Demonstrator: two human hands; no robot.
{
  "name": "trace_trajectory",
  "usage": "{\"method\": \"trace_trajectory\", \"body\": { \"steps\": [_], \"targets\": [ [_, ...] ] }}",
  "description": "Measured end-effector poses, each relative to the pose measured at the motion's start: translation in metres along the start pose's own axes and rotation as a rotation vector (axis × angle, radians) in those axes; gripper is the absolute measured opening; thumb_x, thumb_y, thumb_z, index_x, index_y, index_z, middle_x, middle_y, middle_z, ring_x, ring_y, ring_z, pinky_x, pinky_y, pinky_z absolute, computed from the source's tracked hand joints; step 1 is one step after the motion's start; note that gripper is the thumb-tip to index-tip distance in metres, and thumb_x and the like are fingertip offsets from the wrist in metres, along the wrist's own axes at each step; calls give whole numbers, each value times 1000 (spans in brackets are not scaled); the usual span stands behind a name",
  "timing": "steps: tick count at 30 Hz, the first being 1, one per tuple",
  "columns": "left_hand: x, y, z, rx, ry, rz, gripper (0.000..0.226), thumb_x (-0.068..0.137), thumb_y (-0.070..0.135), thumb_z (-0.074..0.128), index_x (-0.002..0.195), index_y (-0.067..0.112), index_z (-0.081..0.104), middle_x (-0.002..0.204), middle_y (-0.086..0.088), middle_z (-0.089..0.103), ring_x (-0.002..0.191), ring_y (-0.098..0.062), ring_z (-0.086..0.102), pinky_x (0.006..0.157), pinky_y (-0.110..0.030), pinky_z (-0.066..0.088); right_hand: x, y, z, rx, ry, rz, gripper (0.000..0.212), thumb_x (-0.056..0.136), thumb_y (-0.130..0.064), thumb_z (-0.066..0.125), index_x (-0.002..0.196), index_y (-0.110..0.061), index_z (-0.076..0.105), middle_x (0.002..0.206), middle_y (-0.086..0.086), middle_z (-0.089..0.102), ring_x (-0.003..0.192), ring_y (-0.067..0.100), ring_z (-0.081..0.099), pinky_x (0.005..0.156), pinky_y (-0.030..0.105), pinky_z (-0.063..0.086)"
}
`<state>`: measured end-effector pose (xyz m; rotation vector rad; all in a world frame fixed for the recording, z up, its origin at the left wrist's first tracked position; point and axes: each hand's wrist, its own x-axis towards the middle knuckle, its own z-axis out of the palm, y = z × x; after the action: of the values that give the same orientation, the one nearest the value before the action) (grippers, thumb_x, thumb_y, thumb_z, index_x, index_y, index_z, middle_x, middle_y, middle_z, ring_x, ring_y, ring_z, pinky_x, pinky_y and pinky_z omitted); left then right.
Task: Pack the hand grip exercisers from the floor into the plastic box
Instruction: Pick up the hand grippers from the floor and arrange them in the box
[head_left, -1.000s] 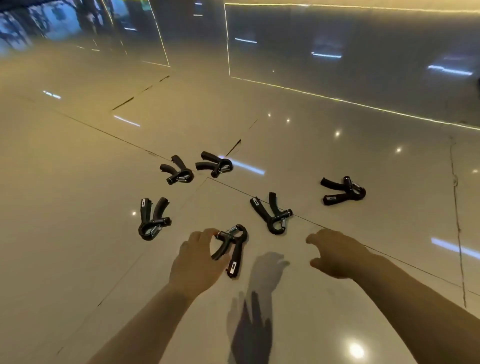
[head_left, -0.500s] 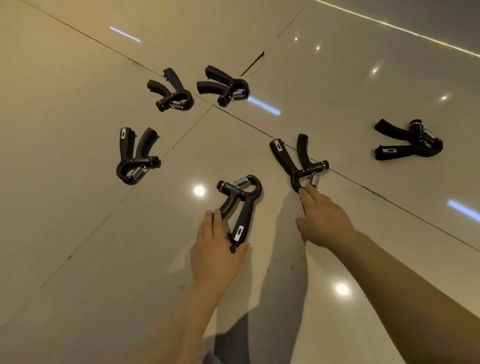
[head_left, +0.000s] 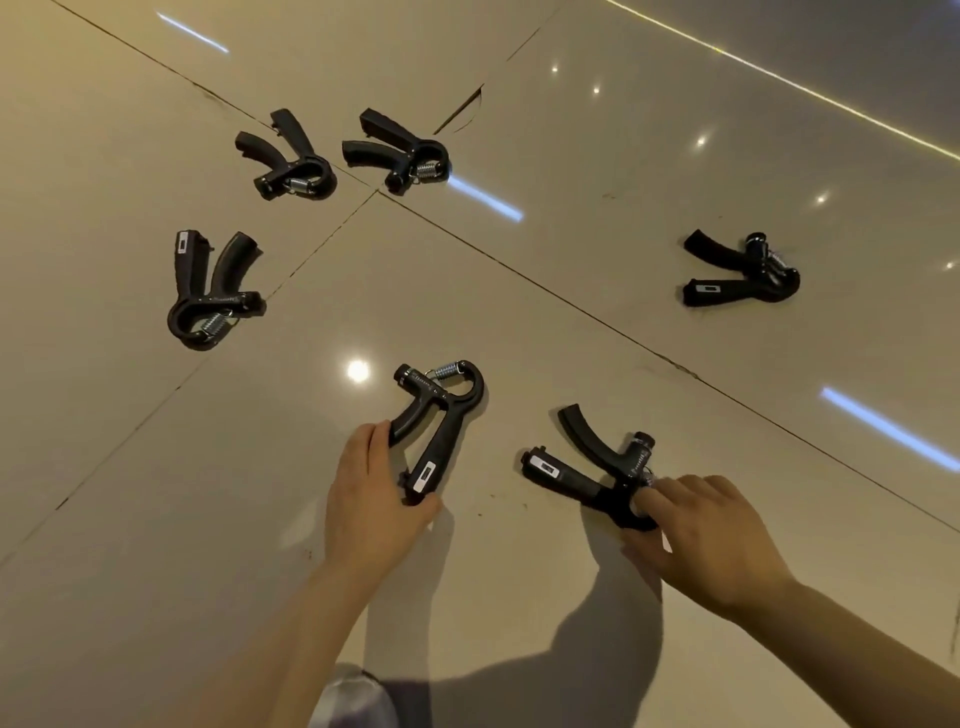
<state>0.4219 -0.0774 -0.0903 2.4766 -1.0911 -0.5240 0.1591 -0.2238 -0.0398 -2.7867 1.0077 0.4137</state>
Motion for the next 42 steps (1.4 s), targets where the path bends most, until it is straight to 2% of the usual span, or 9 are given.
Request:
{"method": "trace_trajectory", "body": {
  "steps": [3,7,14,22,28,31,35,39,42],
  "targets": [
    [-3,-2,5,15,0,-29,95,66,44,78,140,6,32,143,-7,32,127,-26,39,99,-38,40,15,-3,-6,27,12,43,60,63,-49,79,110,-18,62,100,4,64,84,26,62,70,38,50],
    [3,6,3,-5,25,-103,98,59,50,81,137,11,35,138,-5,35,120,-24,45,90,-40,45,55,-34,0,113,-75,82,100,68,-69,61,146,-25,17,144,7,31,131,28,34,107,42,29],
    [-12,0,2,2,33,-68,98,58,39,85,138,8,38,133,-9,42,117,-27,46,93,-40,43,77,-67,14,104,5,143,96,74,-65,56,147,-25,7,133,10,39,116,29,44,103,45,29],
    [-39,-9,9,161,2,95,96,60,56,78,132,4,42,131,-14,47,121,-32,45,97,-46,40,-13,-27,34,-117,13,-626,100,63,-35,76,148,-22,24,124,9,54,110,29,54,96,52,44],
    [-40,-9,12,112,0,74,96,58,49,83,130,1,43,128,-17,48,116,-34,48,94,-48,44,-53,8,33,-253,-99,-655,112,50,-22,85,147,-21,31,138,0,53,127,28,49,107,61,26],
    [-41,-9,14,86,8,74,95,58,44,84,130,0,42,127,-17,47,114,-34,48,92,-47,44,-69,13,28,-114,-116,-482,107,51,-13,80,146,-22,32,130,-4,58,127,28,49,107,55,32],
    [-41,-9,15,55,21,62,94,58,40,85,132,2,41,129,-16,44,115,-34,47,92,-48,43,-80,4,28,141,4,17,80,71,-28,71,139,-27,30,124,0,57,118,28,54,95,43,43],
    [-43,-8,15,36,20,28,97,59,42,85,135,7,37,136,-16,36,116,-34,45,92,-49,43,-72,-3,23,309,-219,672,109,64,-73,63,146,-29,5,145,3,27,131,27,34,96,44,43],
    [-43,-7,12,24,31,12,96,58,40,86,136,8,39,131,-12,41,114,-30,44,91,-45,42,-71,-5,27,286,-296,721,123,51,-92,46,145,-26,5,138,4,34,126,27,39,91,42,45]
  ]
}}
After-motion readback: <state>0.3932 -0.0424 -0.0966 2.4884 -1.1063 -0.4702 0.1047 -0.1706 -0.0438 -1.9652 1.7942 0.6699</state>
